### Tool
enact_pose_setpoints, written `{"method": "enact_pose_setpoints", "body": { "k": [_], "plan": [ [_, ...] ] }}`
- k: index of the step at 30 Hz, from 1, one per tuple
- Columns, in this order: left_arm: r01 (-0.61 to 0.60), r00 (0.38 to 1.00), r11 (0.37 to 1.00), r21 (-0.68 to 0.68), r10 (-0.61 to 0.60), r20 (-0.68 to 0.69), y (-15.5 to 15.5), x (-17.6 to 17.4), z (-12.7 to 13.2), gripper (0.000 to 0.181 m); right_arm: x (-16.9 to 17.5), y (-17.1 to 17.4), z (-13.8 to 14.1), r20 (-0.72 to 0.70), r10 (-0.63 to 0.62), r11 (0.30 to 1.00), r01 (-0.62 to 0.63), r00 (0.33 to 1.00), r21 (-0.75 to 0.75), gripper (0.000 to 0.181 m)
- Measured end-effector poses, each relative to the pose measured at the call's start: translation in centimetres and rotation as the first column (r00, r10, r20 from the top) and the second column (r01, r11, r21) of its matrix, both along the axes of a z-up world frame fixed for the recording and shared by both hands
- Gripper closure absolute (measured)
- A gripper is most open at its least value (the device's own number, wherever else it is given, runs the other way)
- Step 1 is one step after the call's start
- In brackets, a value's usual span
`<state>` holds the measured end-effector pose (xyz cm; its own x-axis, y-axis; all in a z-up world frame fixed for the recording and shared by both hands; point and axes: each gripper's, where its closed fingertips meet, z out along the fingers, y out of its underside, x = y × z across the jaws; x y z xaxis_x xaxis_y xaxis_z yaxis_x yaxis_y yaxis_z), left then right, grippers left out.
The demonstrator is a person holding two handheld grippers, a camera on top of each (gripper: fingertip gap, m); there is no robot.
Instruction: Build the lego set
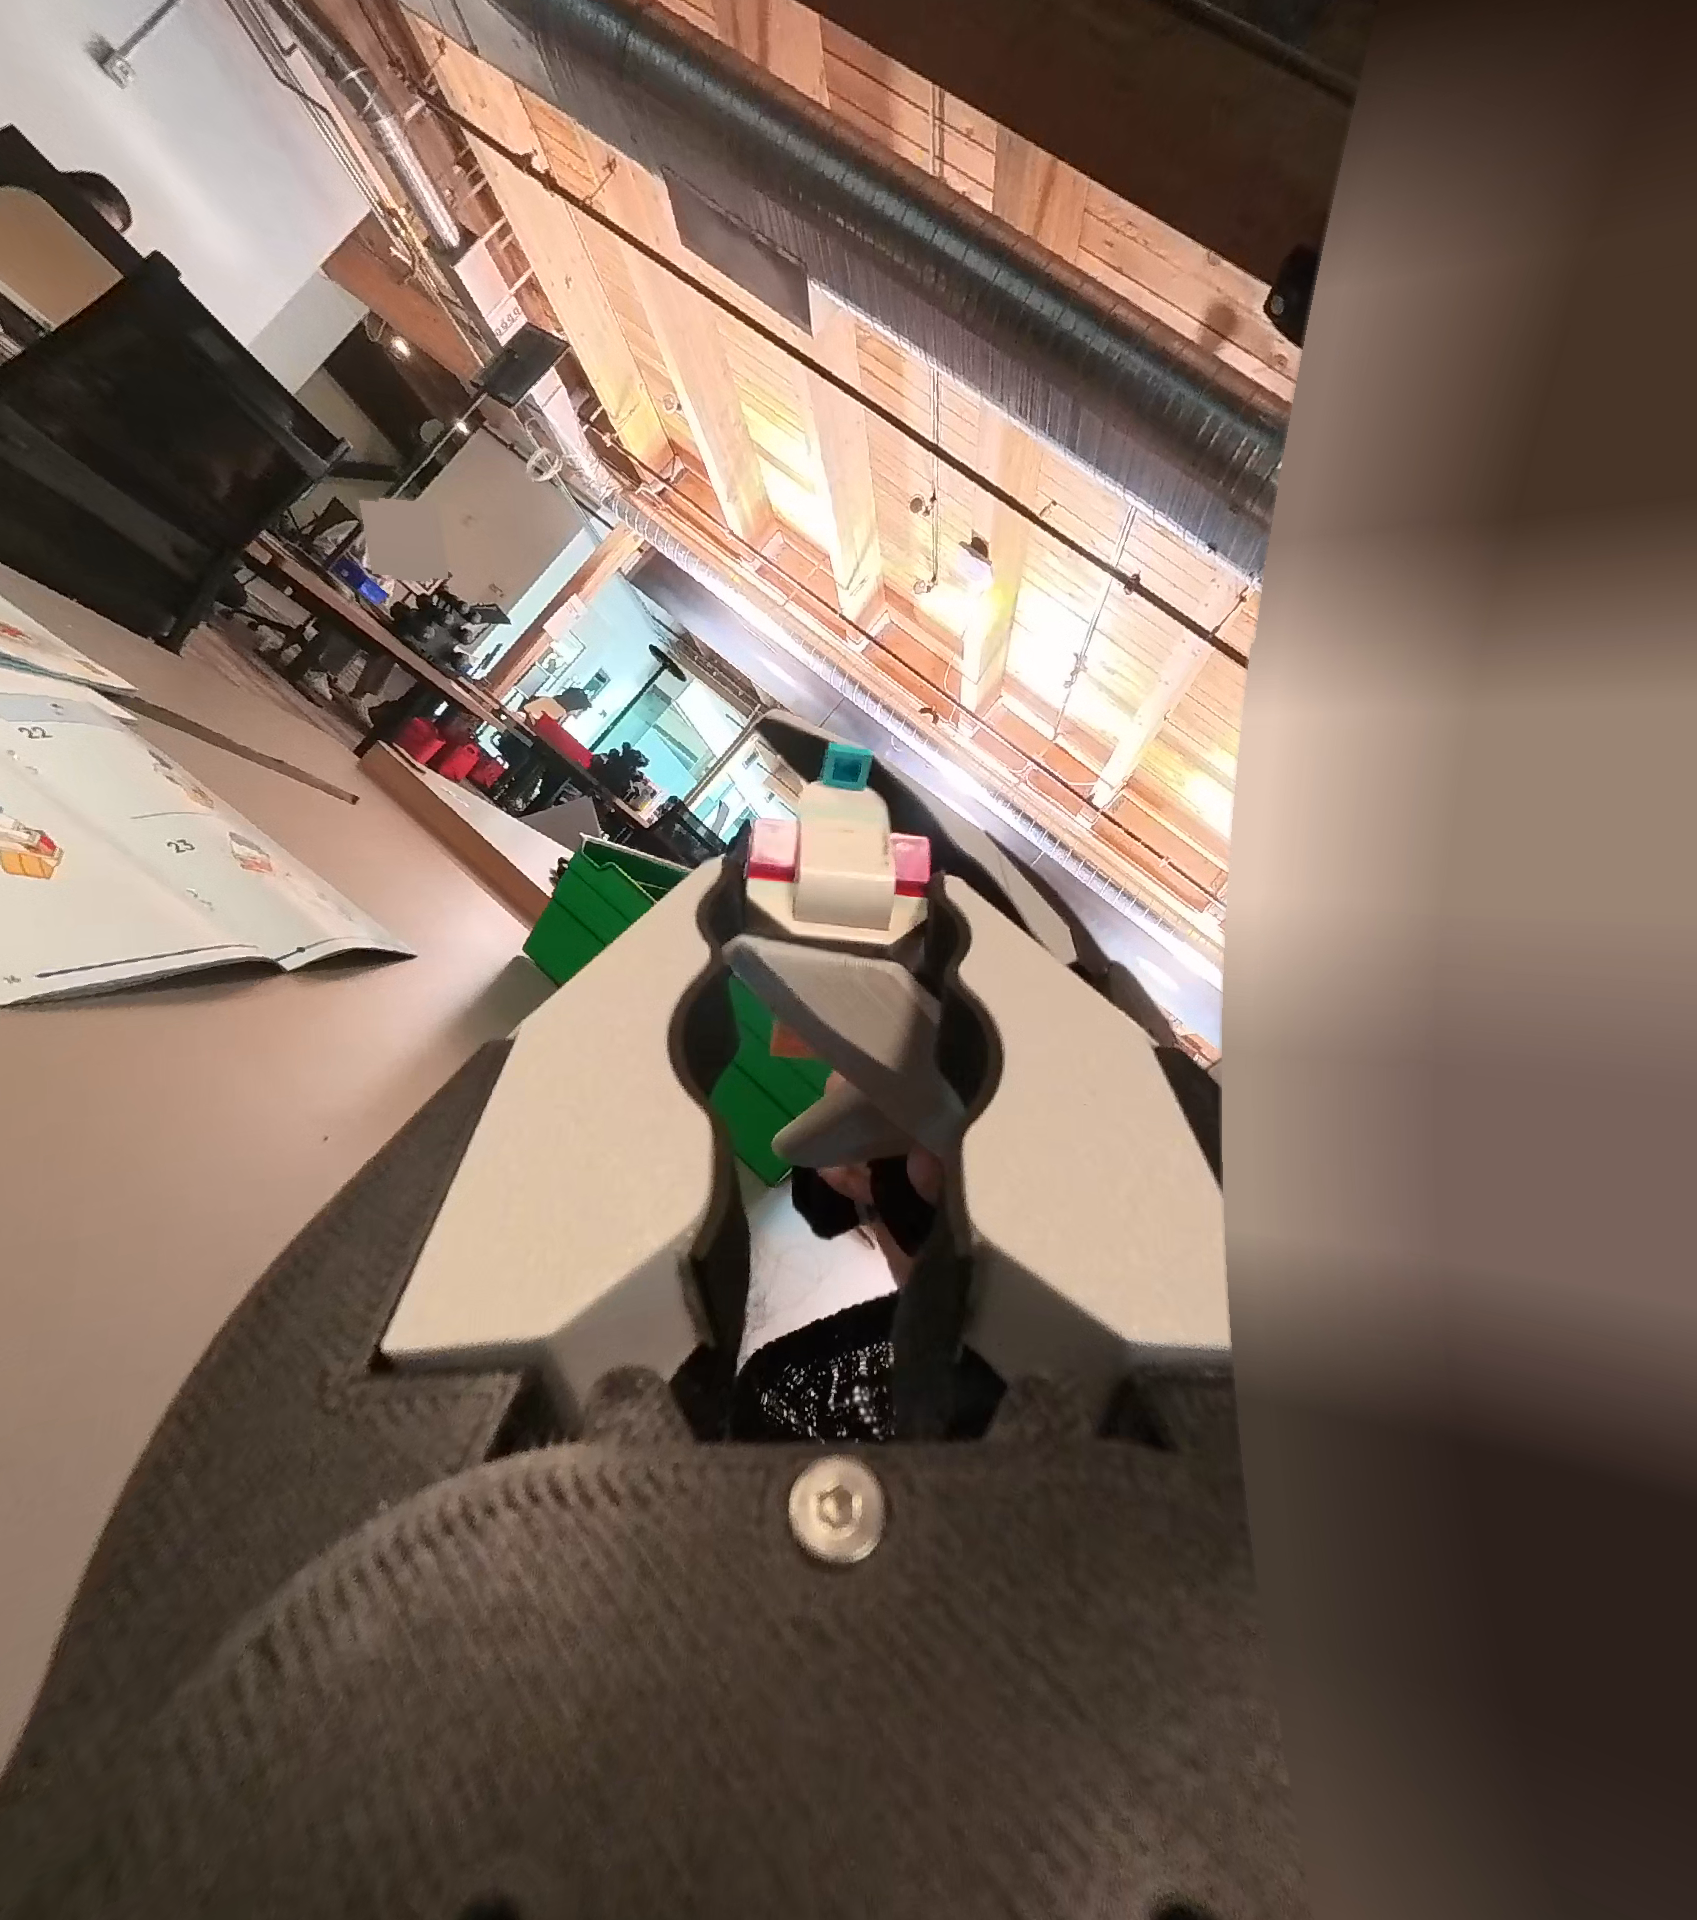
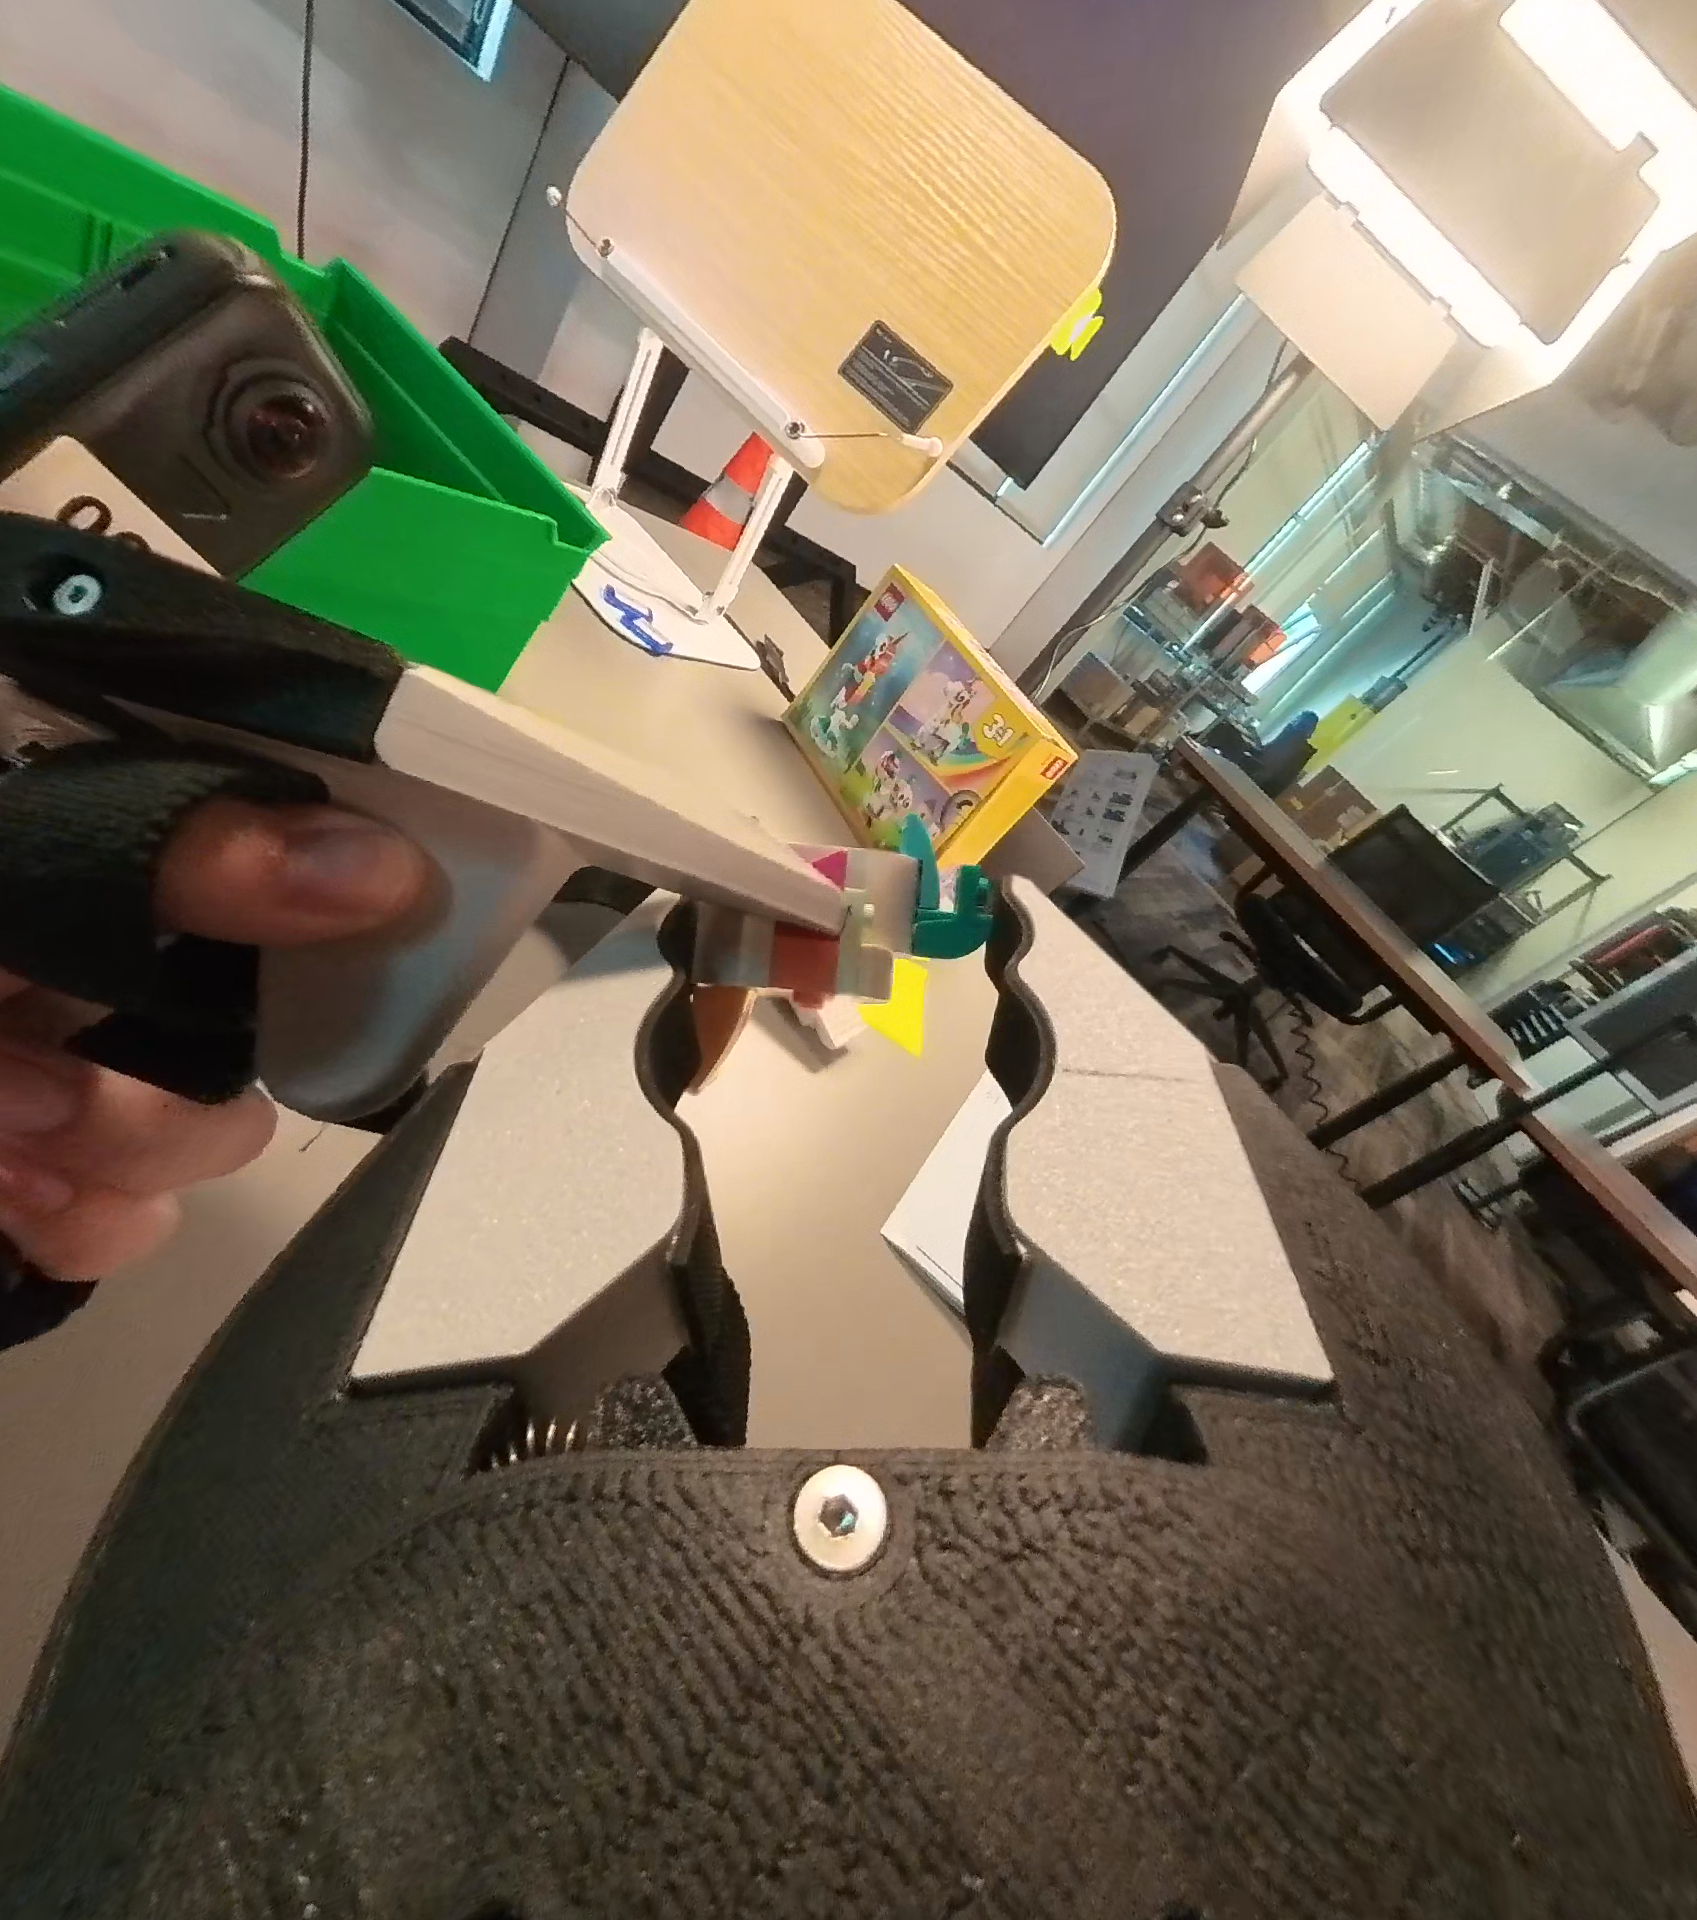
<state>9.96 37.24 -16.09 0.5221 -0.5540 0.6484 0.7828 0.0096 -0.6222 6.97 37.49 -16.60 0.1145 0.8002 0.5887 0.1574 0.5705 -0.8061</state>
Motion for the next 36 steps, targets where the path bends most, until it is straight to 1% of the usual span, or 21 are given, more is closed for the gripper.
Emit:
{"method": "enact_pose_setpoints", "body": {
  "k": [1, 2, 3, 4, 5, 6, 7, 14, 15, 16, 17, 18, 21, 23, 26, 29, 30, 31, 36],
  "plan": [
    [-0.001, 1.0, 1.0, 0.002, 0.001, -0.002, 0.0, 0.0, 0.0, 0.142, 0.0, 0.0, 0.0, -0.008, -0.003, 1.0, 0.003, 1.0, -0.002, 0.128],
    [-0.001, 1.0, 1.0, 0.004, 0.001, -0.003, 0.0, 0.0, 0.0, 0.148, 0.0, 0.0, 0.1, -0.013, -0.005, 1.0, 0.005, 1.0, -0.005, 0.128],
    [-0.001, 1.0, 1.0, 0.004, 0.001, -0.004, 0.0, 0.0, 0.0, 0.148, 0.1, 0.0, 0.1, -0.017, -0.007, 1.0, 0.007, 1.0, -0.006, 0.128],
    [0.0, 1.0, 1.0, 0.004, 0.0, -0.003, 0.0, 0.1, 0.0, 0.142, 0.1, 0.0, 0.0, -0.019, -0.008, 1.0, 0.008, 1.0, -0.007, 0.128],
    [0.001, 1.0, 1.0, 0.003, -0.001, -0.002, 0.0, 0.1, -0.1, 0.142, 0.1, 0.0, 0.0, -0.021, -0.01, 1.0, 0.01, 1.0, -0.009, 0.128],
    [0.002, 1.0, 1.0, 0.003, -0.002, 0.0, 0.0, 0.1, -0.1, 0.147, 0.1, 0.1, -0.1, -0.023, -0.012, 1.0, 0.012, 1.0, -0.011, 0.128],
    [0.003, 1.0, 1.0, 0.002, -0.003, 0.0, 0.0, 0.1, -0.1, 0.143, 0.2, 0.1, -0.1, -0.025, -0.014, 1.0, 0.014, 1.0, -0.012, 0.128],
    [0.002, 1.0, 1.0, -0.001, -0.002, 0.01, 0.2, 0.1, -0.3, 0.143, 0.2, 0.3, -0.1, -0.04, -0.028, 0.999, 0.027, 0.999, -0.022, 0.128],
    [0.001, 1.0, 1.0, -0.002, -0.001, 0.012, 0.2, 0.1, -0.3, 0.147, 0.2, 0.3, -0.2, -0.038, -0.028, 0.999, 0.027, 0.999, -0.025, 0.128],
    [0.0, 1.0, 1.0, -0.003, 0.0, 0.016, 0.2, 0.0, -0.4, 0.143, 0.1, 0.3, -0.3, -0.034, -0.026, 0.999, 0.025, 0.999, -0.03, 0.128],
    [-0.002, 1.0, 1.0, -0.003, 0.002, 0.022, 0.2, -0.1, -0.5, 0.147, 0.1, 0.3, -0.4, -0.027, -0.026, 0.999, 0.025, 0.999, -0.039, 0.128],
    [-0.002, 0.999, 1.0, -0.002, 0.002, 0.033, 0.2, -0.2, -0.5, 0.147, 0.0, 0.3, -0.4, -0.026, -0.026, 0.999, 0.025, 0.999, -0.046, 0.127],
    [0.0, 0.998, 1.0, 0.018, -0.001, 0.066, 0.2, -0.4, -0.1, 0.142, -0.1, 0.3, 0.1, -0.069, -0.034, 0.998, 0.03, 0.997, -0.064, 0.127],
    [-0.017, 0.999, 0.999, 0.028, 0.016, 0.046, 0.1, -0.5, 0.2, 0.147, -0.1, 0.3, 0.3, -0.097, -0.051, 0.996, 0.044, 0.994, -0.074, 0.127],
    [-0.016, 0.999, 0.999, 0.03, 0.015, 0.043, 0.0, -0.5, 0.2, 0.147, 0.1, 0.1, 0.3, -0.114, -0.058, 0.996, 0.05, 0.992, -0.074, 0.129],
    [-0.014, 0.999, 1.0, 0.025, 0.013, 0.045, -0.1, -0.5, 0.0, 0.147, 0.1, 0.1, 0.1, -0.107, -0.059, 0.996, 0.051, 0.992, -0.071, 0.13],
    [-0.014, 0.999, 1.0, 0.021, 0.013, 0.048, 0.0, -0.5, -0.1, 0.142, 0.0, 0.1, -0.1, -0.098, -0.056, 0.996, 0.049, 0.994, -0.072, 0.13],
    [-0.013, 0.999, 1.0, 0.018, 0.012, 0.051, 0.0, -0.5, -0.2, 0.147, 0.0, 0.2, -0.2, -0.09, -0.053, 0.996, 0.047, 0.995, -0.07, 0.131],
    [-0.013, 0.998, 1.0, 0.004, 0.013, 0.065, 0.2, -0.6, -0.7, 0.147, -0.1, 0.3, -0.7, -0.069, -0.046, 0.997, 0.042, 0.997, -0.065, 0.131]
  ]
}}
